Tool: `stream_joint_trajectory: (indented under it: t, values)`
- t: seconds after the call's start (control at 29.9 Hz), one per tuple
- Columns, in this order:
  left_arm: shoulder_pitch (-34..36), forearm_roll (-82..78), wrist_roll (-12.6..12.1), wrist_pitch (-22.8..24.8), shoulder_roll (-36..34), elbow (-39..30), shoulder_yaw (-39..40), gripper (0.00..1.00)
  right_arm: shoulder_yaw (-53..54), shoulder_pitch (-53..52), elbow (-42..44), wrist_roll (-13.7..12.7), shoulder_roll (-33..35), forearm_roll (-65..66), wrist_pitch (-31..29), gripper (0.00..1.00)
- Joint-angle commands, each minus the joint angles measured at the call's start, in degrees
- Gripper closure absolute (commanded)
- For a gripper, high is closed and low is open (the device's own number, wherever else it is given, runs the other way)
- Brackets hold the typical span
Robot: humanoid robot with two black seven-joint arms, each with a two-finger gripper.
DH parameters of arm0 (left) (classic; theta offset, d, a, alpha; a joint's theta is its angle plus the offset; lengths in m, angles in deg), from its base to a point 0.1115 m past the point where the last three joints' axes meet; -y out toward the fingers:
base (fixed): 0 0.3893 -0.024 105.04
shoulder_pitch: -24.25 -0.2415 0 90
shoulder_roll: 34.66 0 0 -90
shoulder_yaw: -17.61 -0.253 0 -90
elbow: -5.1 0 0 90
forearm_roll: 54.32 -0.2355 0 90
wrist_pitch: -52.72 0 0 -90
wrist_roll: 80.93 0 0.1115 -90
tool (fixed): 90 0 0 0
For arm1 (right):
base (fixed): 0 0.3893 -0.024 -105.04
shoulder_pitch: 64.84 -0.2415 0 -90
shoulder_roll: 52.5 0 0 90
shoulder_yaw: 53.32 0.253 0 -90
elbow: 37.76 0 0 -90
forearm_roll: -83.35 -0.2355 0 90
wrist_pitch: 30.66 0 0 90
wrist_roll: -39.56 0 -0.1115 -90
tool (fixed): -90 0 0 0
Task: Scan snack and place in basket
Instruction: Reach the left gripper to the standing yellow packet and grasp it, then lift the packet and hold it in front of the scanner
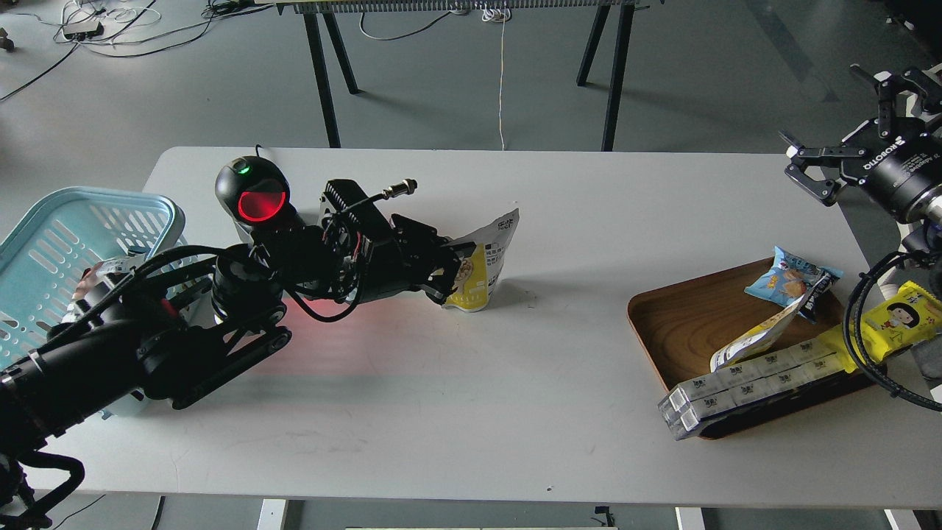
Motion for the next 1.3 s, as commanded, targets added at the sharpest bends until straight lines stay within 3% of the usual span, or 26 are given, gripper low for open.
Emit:
stream_joint_trajectory:
  t: [0.0, 0.27, 0.53, 0.9, 1.07, 1.27]
  values:
    - [0.11, 0.0, -0.22, -0.48, -2.78, -3.74, 2.08, 1.0, 0.16, 0.05, -0.02, 0.01, 0.04, -0.06, -0.02, 0.04]
    - [0.1, 0.0, -0.13, 0.92, -14.82, -15.6, 5.16, 1.0, -0.02, 0.05, 0.06, -0.07, 0.83, 0.02, -0.1, 0.04]
    - [-0.94, 0.81, -1.01, 5.49, -25.54, -22.55, 4.72, 1.0, -0.02, 0.05, 0.06, -0.16, 1.71, 0.11, -0.1, 0.04]
    - [-2.36, 25.93, -9.88, 12.0, -30.83, -26.25, 5.25, 1.0, -0.02, 0.05, 0.06, -0.16, 1.8, 0.11, -0.1, 0.04]
    - [-2.27, 32.88, -11.82, 13.05, -31.01, -26.42, 5.34, 1.0, -0.02, -0.03, 0.06, -0.16, 1.88, 0.11, -0.1, 0.04]
    - [-2.27, 35.62, -12.0, 13.14, -31.01, -26.42, 6.83, 1.0, -0.02, -0.03, 0.06, -0.16, 1.88, 0.11, -0.1, 0.04]
